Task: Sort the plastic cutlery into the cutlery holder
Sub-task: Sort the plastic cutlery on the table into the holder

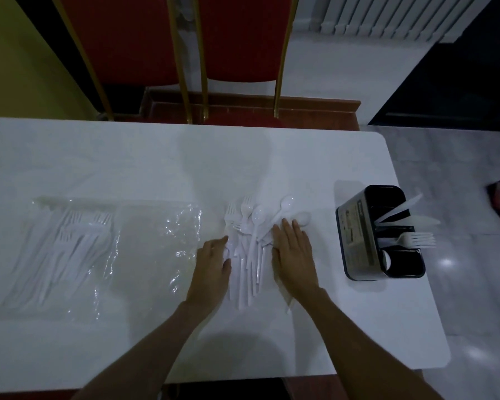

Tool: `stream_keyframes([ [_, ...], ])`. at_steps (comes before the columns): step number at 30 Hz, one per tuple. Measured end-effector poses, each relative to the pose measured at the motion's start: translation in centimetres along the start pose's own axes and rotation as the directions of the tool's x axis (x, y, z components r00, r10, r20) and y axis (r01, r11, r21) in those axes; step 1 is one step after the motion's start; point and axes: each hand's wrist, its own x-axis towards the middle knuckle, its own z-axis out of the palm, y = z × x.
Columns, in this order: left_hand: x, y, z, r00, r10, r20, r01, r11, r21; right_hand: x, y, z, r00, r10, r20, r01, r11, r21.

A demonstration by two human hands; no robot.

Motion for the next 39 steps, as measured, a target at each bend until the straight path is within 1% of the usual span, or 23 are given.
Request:
stream_keyframes([
  [3,0.1,-0.2,0.1,0.995,-0.079,-0.058,0.075,0.995,-0.068,0.1,-2.2,-0.4,0.998,-0.033,0.045,0.03,0.998,0.059],
  [4,0.5,-0.4,0.0,0.993,-0.096,-0.072,0.092,0.994,-0.062,0.1,-2.7,-0.3,0.996,-0.064,0.063,0.06,0.996,0.067],
  [5,0.8,-0.6,0.0,0.993,-0.088,-0.075,0.088,0.996,-0.014,0.2,-3.0,-0.3,0.993,-0.088,0.076,0.083,0.994,0.066],
  [6,1.1,-0.8,-0.1,0.997,-0.047,-0.065,0.051,0.997,0.06,0.4,-3.2,-0.3,0.993,-0.09,0.081,0.085,0.994,0.062],
  [8,1.4,-1.4,-0.3,0.998,0.059,-0.002,-0.057,0.982,0.179,0.9,-3.1,-0.4,0.997,-0.036,0.071,0.032,0.998,0.061],
  [11,1.3,-2.0,-0.4,0.985,0.153,0.075,-0.169,0.945,0.28,0.9,-2.1,-1.0,0.999,0.016,0.04,-0.018,0.998,0.059],
  [14,0.8,-2.5,-0.4,0.982,0.175,0.064,-0.186,0.909,0.372,0.3,-0.2,-1.4,0.999,0.04,0.03,-0.042,0.997,0.071],
  [16,0.5,-2.6,-0.7,0.979,0.203,0.032,-0.197,0.886,0.419,0.0,0.6,-1.5,0.998,0.059,-0.014,-0.058,0.996,0.07],
  [18,0.3,-2.2,-0.7,0.979,0.205,-0.013,-0.182,0.895,0.407,-0.1,0.4,-1.8,0.991,0.124,-0.059,-0.12,0.99,0.074],
  [20,0.1,-1.5,-0.4,0.984,0.175,-0.043,-0.148,0.921,0.359,0.0,-0.2,-2.1,0.985,0.171,-0.033,-0.169,0.984,0.05],
  [22,0.2,-0.5,-0.1,0.995,0.092,-0.038,-0.078,0.957,0.28,0.1,-0.9,-1.9,0.984,0.18,0.008,-0.18,0.984,-0.005],
  [24,0.5,0.1,-0.1,0.999,0.031,-0.034,-0.022,0.969,0.245,0.5,-1.3,-1.6,0.98,0.197,0.026,-0.197,0.98,-0.02],
  [26,0.6,0.3,-0.6,0.997,-0.04,-0.062,0.055,0.964,0.259,1.0,-1.5,-2.0,0.968,0.251,0.007,-0.25,0.968,-0.018],
  [27,0.6,0.2,-1.0,0.995,-0.056,-0.086,0.079,0.952,0.296,1.2,-1.5,-2.1,0.964,0.265,-0.018,-0.265,0.964,-0.022],
  [29,0.5,-0.2,-1.3,0.993,-0.028,-0.116,0.074,0.907,0.414,1.4,-1.5,-2.5,0.975,0.219,-0.038,-0.22,0.975,-0.025],
  [30,0.4,-0.2,-1.5,0.993,-0.017,-0.12,0.071,0.886,0.459,1.4,-1.6,-2.7,0.98,0.197,-0.003,-0.197,0.98,-0.005],
  [31,0.5,-0.1,-1.5,0.991,-0.02,-0.129,0.079,0.876,0.475,1.4,-1.9,-3.0,0.974,0.213,0.073,-0.217,0.975,0.055],
  [32,0.7,0.0,-1.4,0.989,-0.035,-0.142,0.097,0.883,0.46,1.5,-2.4,-3.2,0.944,0.275,0.181,-0.299,0.946,0.121],
  [33,0.9,0.3,-1.3,0.986,-0.058,-0.156,0.12,0.9,0.419,1.5,-2.9,-3.1,0.891,0.346,0.292,-0.405,0.898,0.17],
  [34,1.1,0.5,-1.2,0.983,-0.085,-0.161,0.14,0.919,0.368,1.5,-3.3,-3.1,0.84,0.404,0.362,-0.491,0.851,0.19],
  [36,1.5,0.7,-0.9,0.984,-0.138,-0.114,0.164,0.95,0.265,1.8,-4.0,-2.9,0.796,0.454,0.4,-0.561,0.801,0.208],
  [39,1.7,0.3,-0.6,0.975,-0.22,-0.024,0.221,0.969,0.11,2.7,-4.3,-2.8,0.771,0.47,0.429,-0.608,0.745,0.276],
])
